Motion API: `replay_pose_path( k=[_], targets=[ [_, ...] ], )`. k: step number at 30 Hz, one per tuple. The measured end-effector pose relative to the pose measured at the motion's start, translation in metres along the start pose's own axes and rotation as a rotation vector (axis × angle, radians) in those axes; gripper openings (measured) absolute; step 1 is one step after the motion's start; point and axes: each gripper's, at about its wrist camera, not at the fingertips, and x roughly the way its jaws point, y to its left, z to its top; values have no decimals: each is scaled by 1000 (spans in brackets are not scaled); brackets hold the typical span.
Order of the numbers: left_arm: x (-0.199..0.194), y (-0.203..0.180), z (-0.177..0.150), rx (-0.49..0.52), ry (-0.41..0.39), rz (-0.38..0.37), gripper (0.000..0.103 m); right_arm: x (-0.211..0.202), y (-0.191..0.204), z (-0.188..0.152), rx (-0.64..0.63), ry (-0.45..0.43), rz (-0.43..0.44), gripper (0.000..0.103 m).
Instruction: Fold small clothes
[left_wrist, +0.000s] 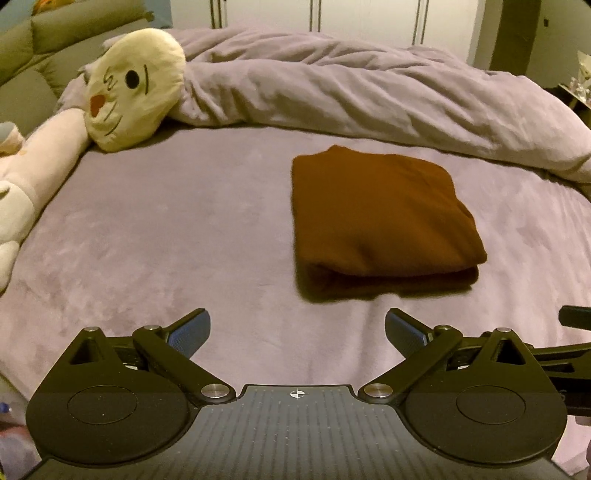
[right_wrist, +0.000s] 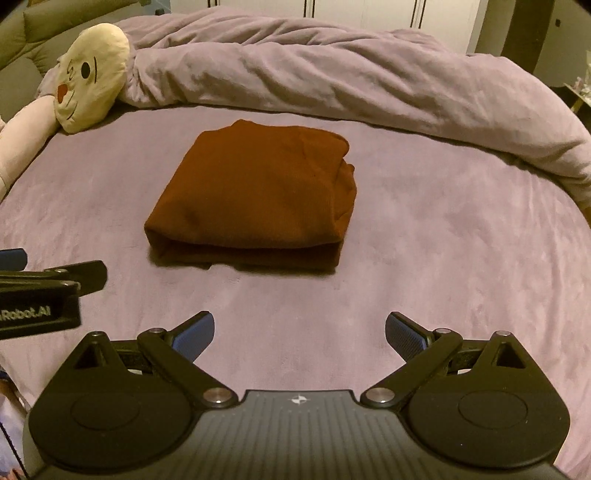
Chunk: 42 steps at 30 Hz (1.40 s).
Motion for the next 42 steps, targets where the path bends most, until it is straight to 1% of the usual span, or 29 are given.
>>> replay_pose_path(
  k=[14, 24, 42],
  targets=[
    [0, 4, 1, -1, 6, 18, 103, 4, 1, 6, 11, 1, -4, 99],
    [1, 4, -1, 22, 18, 10, 103, 2, -1, 6, 24, -1, -8, 99],
    [-1, 2, -4, 24, 19, 7, 103, -3, -5, 4, 42, -19, -4, 99]
  ],
)
